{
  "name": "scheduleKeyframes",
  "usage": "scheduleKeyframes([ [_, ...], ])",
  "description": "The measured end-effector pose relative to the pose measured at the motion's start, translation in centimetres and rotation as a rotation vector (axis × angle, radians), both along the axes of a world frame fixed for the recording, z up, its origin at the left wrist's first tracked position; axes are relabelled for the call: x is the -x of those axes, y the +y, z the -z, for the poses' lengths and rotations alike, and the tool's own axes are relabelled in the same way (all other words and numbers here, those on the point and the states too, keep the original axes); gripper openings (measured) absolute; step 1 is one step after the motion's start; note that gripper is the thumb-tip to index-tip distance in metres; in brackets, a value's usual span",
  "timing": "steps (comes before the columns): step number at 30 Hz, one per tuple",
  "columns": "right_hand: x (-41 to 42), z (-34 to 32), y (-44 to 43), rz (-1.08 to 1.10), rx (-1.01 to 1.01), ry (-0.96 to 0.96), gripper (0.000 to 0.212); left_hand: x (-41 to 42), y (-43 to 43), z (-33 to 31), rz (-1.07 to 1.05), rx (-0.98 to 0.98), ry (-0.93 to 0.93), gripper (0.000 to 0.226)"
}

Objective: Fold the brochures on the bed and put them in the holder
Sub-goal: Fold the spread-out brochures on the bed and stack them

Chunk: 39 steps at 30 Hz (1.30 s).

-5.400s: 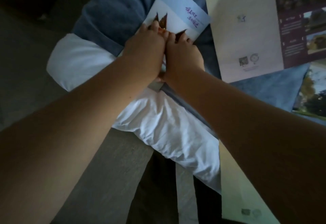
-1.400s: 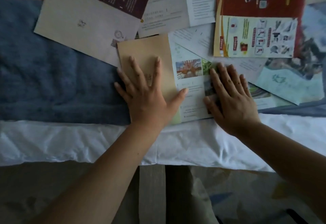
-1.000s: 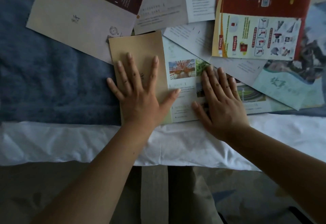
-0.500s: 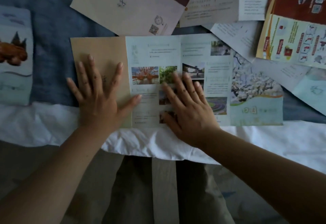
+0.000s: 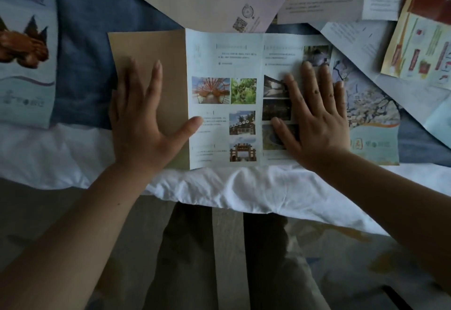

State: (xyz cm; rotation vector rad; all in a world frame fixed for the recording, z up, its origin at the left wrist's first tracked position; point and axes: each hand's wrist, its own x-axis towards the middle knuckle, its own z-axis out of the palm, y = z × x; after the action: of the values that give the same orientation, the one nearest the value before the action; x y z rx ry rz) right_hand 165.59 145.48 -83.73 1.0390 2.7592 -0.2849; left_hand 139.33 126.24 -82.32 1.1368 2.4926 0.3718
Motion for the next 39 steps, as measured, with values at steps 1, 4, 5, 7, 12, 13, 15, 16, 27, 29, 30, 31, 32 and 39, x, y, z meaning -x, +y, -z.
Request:
scheduleKeyframes([
  [1,0.0,0.0,0.0,-0.001,-0.001,0.004,0.077,-0.2,0.2,-0.3,0.003,-0.03,-0.038,0.106],
  [4,-0.1,0.0,-0.1,0.001,-0.006,0.005,0.077,-1.8,1.2,-1.4,0.052,-0.111,-0.114,0.107],
  [5,-0.2,-0.1,-0.1,0.001,-0.004,0.013,0.077,-2.5,1.7,-1.7,0.055,-0.118,-0.132,0.106],
  [7,-0.1,-0.1,0.1,-0.001,0.007,0.036,0.078,-3.8,2.6,-2.3,0.045,-0.118,-0.153,0.103],
  [12,-1.4,-0.4,0.2,-0.014,0.066,0.065,0.084,-6.7,5.0,-3.0,-0.014,-0.083,-0.113,0.095],
  [13,-1.9,-0.6,0.0,-0.019,0.074,0.065,0.085,-7.2,5.5,-3.1,-0.019,-0.079,-0.112,0.094],
  [15,-3.0,-0.9,-0.3,-0.02,0.093,0.065,0.085,-8.3,6.3,-3.1,-0.008,-0.071,-0.103,0.094],
  [16,-3.7,-1.1,-0.4,-0.012,0.1,0.064,0.085,-8.8,6.6,-3.0,0.005,-0.069,-0.094,0.093],
  [27,-12.2,-1.6,1.3,0.258,0.011,0.015,0.082,-14.1,10.3,-3.2,0.165,-0.054,-0.089,0.092],
  [29,-13.1,-1.5,1.5,0.239,0.041,0.03,0.082,-15.2,11.0,-3.3,0.184,-0.05,-0.09,0.092],
  [30,-13.4,-1.5,1.5,0.225,0.051,0.04,0.083,-15.8,11.2,-3.3,0.195,-0.047,-0.091,0.093],
  [31,-13.5,-1.5,1.5,0.22,0.055,0.048,0.083,-16.4,11.5,-3.3,0.206,-0.044,-0.091,0.093],
  [32,-13.5,-1.5,1.5,0.223,0.059,0.054,0.083,-17.0,11.7,-3.3,0.216,-0.041,-0.088,0.093],
  [39,-14.7,-1.7,2.3,0.194,0.076,0.09,0.074,-19.5,13.1,-2.8,0.262,0.018,-0.042,0.092],
])
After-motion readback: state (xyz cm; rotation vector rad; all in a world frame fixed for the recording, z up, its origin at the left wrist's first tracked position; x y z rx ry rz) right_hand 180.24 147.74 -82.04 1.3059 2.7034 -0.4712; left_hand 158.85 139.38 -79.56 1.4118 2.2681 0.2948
